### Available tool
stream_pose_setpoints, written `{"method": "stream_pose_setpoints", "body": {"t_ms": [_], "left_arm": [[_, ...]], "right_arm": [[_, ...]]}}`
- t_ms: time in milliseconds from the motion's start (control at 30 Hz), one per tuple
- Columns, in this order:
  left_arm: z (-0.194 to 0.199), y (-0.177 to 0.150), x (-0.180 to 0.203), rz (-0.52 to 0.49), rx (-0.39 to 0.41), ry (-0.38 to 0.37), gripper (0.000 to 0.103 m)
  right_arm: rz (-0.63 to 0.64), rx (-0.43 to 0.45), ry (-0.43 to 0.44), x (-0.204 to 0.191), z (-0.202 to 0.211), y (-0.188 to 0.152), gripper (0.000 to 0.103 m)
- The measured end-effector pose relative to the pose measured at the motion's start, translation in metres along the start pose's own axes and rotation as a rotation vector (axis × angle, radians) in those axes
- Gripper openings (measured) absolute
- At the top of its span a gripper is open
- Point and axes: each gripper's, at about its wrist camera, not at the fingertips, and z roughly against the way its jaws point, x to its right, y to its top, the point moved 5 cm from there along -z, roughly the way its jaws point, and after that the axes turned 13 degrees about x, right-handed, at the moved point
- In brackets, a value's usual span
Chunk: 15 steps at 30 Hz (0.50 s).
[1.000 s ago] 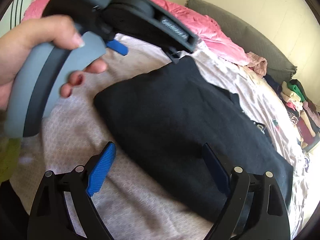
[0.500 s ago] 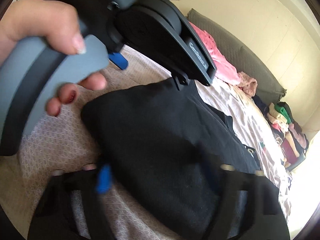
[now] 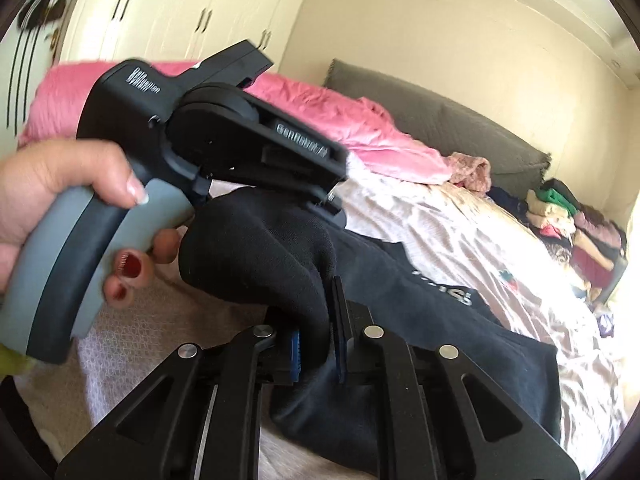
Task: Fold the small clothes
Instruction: 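Grasp one side of the folded sweatshirt with both grippers and lift, then fold the lifted side over the other half with both grippers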
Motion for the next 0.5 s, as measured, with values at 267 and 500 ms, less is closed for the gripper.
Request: {"method": "stream_pose_setpoints", "body": {"t_ms": [267, 500], "left_arm": [[-0.010, -0.018, 0.091, -0.161, 0.029, -0.019, 0.043], [-0.037, -0.043, 0.174, -0.298, -0.001, -0.055, 0.043]], "right_arm": [[-0.184, 0.123, -0.075, 0.063, 0.046, -0.002, 0.009], [-0.300, 0.164, -0.161, 0.117, 0.091, -0.022, 0.009]]}}
